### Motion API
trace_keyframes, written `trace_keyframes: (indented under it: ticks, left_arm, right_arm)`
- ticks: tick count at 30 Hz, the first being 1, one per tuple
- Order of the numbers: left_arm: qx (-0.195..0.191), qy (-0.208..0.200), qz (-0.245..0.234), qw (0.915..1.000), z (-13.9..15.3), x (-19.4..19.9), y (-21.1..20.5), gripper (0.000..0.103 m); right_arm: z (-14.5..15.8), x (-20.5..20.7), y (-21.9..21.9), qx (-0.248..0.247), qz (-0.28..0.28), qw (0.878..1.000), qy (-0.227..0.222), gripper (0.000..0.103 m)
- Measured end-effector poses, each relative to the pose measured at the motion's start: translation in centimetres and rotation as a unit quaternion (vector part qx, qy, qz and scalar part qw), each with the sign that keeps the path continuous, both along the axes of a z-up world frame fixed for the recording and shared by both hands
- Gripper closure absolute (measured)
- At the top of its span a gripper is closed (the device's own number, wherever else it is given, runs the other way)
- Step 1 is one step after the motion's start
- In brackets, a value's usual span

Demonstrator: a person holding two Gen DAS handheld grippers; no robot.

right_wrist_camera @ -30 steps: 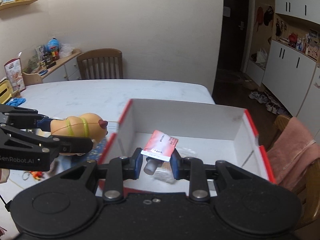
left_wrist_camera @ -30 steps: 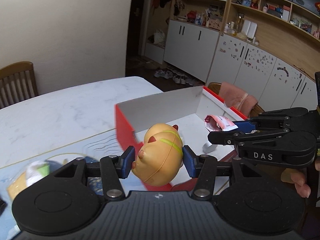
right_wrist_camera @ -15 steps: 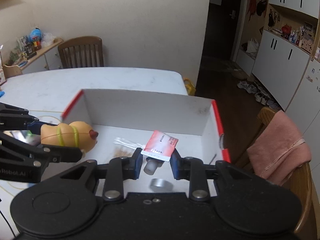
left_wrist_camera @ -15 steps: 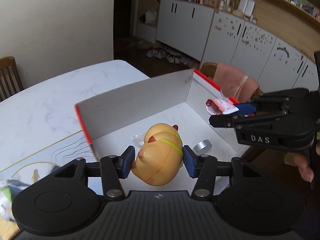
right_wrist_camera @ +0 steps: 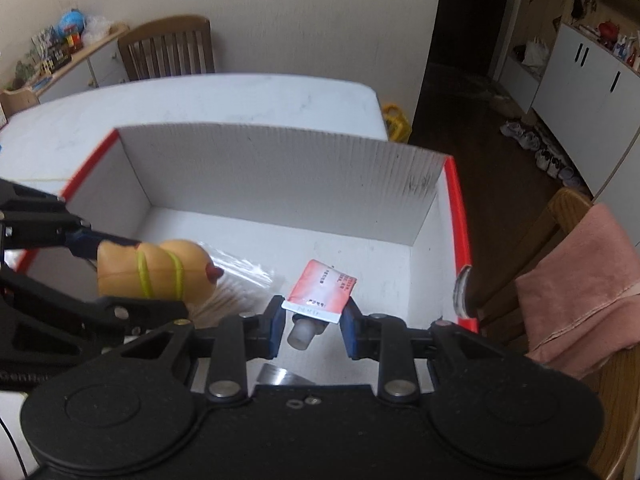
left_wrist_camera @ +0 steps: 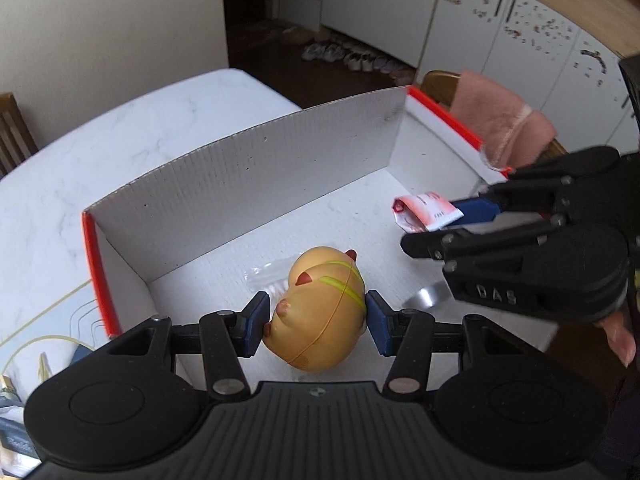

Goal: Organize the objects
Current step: 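Carry the squishy toy and keychain tube into the red shoebox with both tools, then open both tools to release the toy and tube in the box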

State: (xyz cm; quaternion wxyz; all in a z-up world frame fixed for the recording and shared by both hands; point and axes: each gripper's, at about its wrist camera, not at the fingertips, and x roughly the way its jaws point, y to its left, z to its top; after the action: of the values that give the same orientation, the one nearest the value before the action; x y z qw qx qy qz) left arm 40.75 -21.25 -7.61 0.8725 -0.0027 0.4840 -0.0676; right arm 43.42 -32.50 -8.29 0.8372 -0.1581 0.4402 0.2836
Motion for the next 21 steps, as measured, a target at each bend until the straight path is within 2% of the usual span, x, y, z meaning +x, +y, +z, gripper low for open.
trace_keyframes:
  ticks: [7,21]
  left_arm:
    - [0.003,0.024,0.026,0.9994,-1.2,2.2,0.8,0.052]
    - [0.001,0.052,0.044,0.9977,-2.6,4.1,1.4,0.049]
  right_arm:
    - [-1.5,0.6,0.7,-0.029,0.026,0.999,0.022,0.075]
    - [-2.0,0.8,1.5,-0.055,0.045,0.996,0.057,0.073]
